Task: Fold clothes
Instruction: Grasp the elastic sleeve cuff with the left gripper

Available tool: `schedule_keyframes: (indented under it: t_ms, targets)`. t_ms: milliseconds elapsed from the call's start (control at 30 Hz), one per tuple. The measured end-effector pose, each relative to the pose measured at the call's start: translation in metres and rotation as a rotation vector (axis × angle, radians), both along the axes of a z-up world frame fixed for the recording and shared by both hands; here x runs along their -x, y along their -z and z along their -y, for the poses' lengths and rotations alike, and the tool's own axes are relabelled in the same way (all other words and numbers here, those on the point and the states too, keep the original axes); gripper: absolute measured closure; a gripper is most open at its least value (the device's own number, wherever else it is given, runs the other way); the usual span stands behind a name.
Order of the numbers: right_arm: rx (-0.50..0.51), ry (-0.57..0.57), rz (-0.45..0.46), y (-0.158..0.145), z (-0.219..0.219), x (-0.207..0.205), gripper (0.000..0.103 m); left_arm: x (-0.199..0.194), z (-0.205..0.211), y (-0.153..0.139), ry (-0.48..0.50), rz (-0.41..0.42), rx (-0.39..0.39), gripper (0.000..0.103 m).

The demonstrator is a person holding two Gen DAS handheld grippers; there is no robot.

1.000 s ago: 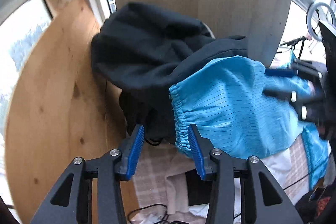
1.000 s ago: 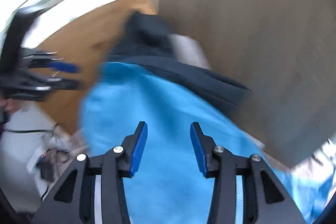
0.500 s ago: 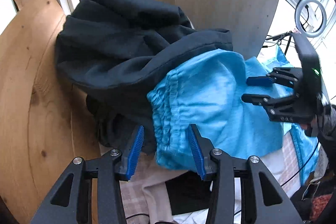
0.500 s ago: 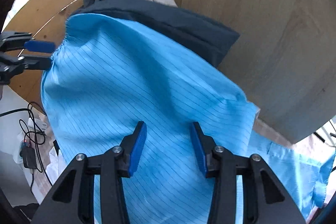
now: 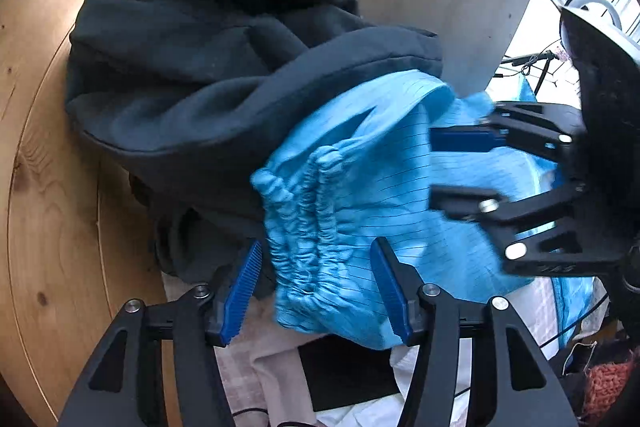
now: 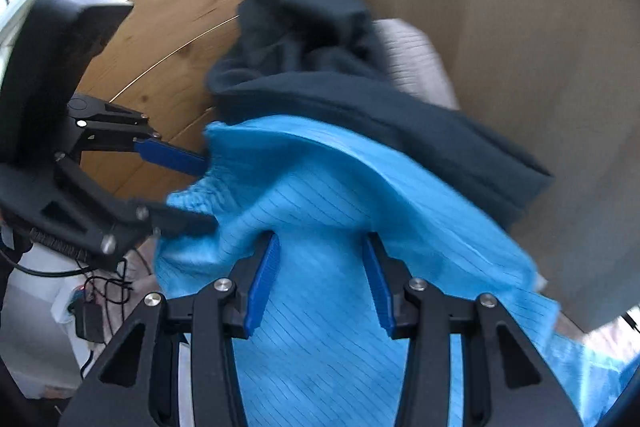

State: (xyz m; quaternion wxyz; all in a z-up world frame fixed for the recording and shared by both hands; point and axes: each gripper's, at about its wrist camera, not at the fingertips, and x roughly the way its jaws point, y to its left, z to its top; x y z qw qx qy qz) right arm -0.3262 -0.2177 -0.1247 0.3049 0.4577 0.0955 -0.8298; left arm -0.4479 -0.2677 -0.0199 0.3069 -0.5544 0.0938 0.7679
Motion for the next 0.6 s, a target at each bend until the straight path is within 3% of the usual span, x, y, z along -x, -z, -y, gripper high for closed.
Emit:
schedule_keyframes:
  t_ms: [167,267,400,600]
  targets:
    - [0.046,-0.021,0.020,0.002,0.009,0.014,0.061,0.008,0.007,-0.003,-0.023,0.017,-0.024,0.047]
    - [0.013,0.012,-0.010,0.001,0.009,0.015,0.061,0.013,0.011,-0.005,-0.036,0.027,-0.038,0.045]
    - [0.049,0.017,0.042,0.014,0.025,0.029,0.061,0.015,0.004,-0.002,-0.017,0.062,-0.057,0.041]
    - [0.011,-0.023,0.022,0.019,0.068,0.028,0.061,0.015,-0.009,0.001,-0.011,0.038,-0.022,0.042]
